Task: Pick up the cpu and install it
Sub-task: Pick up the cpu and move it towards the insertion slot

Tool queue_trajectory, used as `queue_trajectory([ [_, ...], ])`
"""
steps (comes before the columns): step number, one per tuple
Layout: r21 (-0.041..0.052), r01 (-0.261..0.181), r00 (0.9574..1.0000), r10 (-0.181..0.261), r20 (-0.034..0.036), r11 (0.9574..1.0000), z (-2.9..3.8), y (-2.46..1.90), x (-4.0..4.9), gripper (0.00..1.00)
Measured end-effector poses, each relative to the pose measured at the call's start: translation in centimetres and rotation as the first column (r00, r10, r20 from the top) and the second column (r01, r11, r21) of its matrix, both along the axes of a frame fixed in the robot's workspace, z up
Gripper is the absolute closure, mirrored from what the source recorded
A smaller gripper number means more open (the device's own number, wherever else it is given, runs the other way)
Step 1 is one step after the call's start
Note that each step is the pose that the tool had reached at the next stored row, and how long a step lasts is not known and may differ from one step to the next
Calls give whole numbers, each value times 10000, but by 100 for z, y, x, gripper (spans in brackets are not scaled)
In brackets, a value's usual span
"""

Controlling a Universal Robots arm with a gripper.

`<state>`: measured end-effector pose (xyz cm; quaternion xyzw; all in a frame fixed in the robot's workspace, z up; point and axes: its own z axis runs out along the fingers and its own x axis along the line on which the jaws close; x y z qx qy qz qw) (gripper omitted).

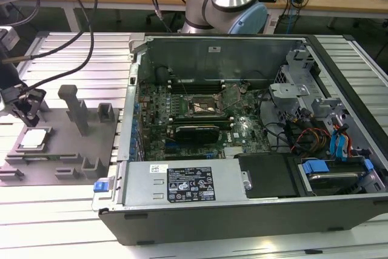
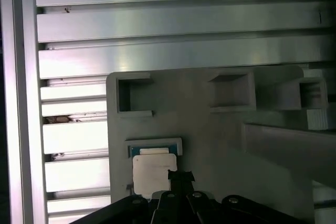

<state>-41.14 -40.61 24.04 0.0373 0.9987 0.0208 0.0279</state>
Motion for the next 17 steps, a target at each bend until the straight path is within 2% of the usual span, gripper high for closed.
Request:
queue_trajectory([
  [3, -28, 17, 10000, -17, -14, 10000, -41, 0, -32, 89],
  [8, -130, 44, 9999, -45, -106, 9999, -138, -8, -75, 89],
  [17, -140, 46, 9999, -47, -114, 9999, -307, -22, -115, 89],
])
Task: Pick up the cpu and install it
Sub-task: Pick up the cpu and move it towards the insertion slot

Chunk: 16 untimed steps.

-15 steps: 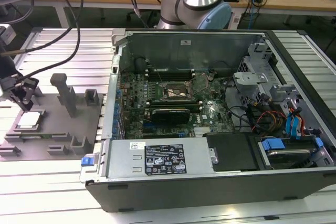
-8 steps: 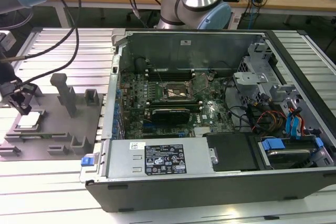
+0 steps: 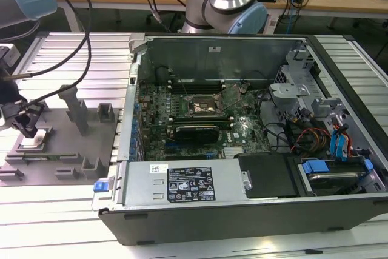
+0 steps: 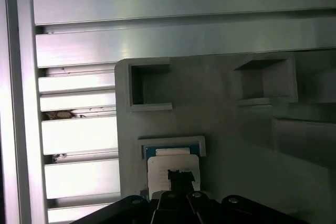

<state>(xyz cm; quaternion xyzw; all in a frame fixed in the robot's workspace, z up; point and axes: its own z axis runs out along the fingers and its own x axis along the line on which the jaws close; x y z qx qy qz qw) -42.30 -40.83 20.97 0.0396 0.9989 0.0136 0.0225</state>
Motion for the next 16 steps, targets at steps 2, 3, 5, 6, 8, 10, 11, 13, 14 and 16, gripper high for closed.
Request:
queue_trajectory([
  [2, -2, -1, 10000, 1, -3, 10000, 0, 0, 0, 89],
  [3, -1, -1, 10000, 1, -2, 10000, 0, 0, -1, 89],
  [5, -2, -1, 10000, 1, -2, 10000, -1, 0, -1, 89],
  [6, -2, 0, 10000, 0, -2, 10000, -2, 0, -2, 89],
  [8, -2, 0, 10000, 0, -2, 10000, -3, 0, -2, 71],
  [10, -1, 0, 10000, 0, -2, 10000, -4, 0, -3, 58],
  [11, -2, 0, 10000, 0, -2, 10000, -4, 0, -2, 58],
  [13, -1, 0, 10000, 0, -2, 10000, -5, 0, -3, 46],
  [14, -1, -1, 10000, 1, -2, 10000, -6, 0, -3, 40],
  [16, -1, 0, 10000, 0, 0, 10000, -11, 0, -3, 34],
])
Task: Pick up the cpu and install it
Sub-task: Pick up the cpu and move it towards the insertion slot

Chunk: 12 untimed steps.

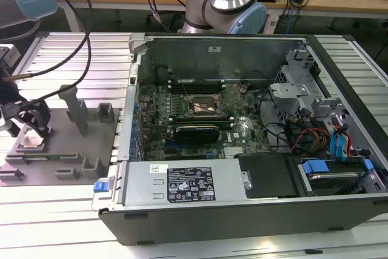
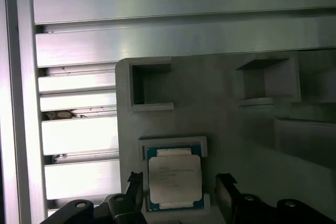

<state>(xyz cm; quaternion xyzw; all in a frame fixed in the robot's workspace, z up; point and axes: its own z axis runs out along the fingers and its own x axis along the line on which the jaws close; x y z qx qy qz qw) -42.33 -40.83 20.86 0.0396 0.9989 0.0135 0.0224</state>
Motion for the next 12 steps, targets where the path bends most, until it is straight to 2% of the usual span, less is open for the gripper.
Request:
queue_trajectory([
  [4, -14, -2, 10000, 2, -1, 10000, -78, 0, -6, 34],
  [7, -112, -3, 10000, 3, -5, 9999, -112, 0, -6, 34],
  [12, -129, -211, 9998, 211, -6, 9997, -185, 0, -8, 34],
])
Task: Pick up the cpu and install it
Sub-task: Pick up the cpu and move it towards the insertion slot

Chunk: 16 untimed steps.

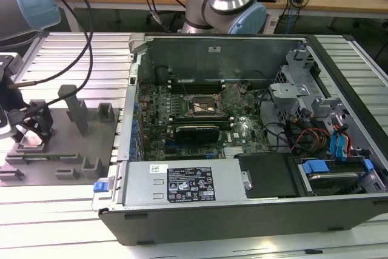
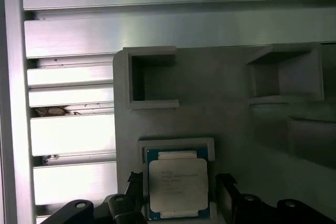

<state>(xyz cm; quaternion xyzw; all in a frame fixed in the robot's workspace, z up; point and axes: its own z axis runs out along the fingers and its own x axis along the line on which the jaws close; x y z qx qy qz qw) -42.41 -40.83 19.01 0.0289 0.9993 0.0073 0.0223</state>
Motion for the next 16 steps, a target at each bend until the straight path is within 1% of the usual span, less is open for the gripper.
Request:
queue_trajectory([
  [3, 0, -213, 9998, 213, -1, 9998, -5, 1, 0, 34],
  [8, 10, -234, 9997, 234, 2, 9997, -15, 0, 0, 34],
  [10, 57, -166, 9999, 166, 1, 9998, -15, 0, 1, 34],
  [12, 147, -91, 10000, 91, 3, 9999, -16, 1, 0, 34],
  [13, 171, -72, 10000, 72, 5, 9998, -17, 3, 1, 34],
  [16, 178, 33, 10000, -33, 1, 9998, -18, 3, 1, 34],
])
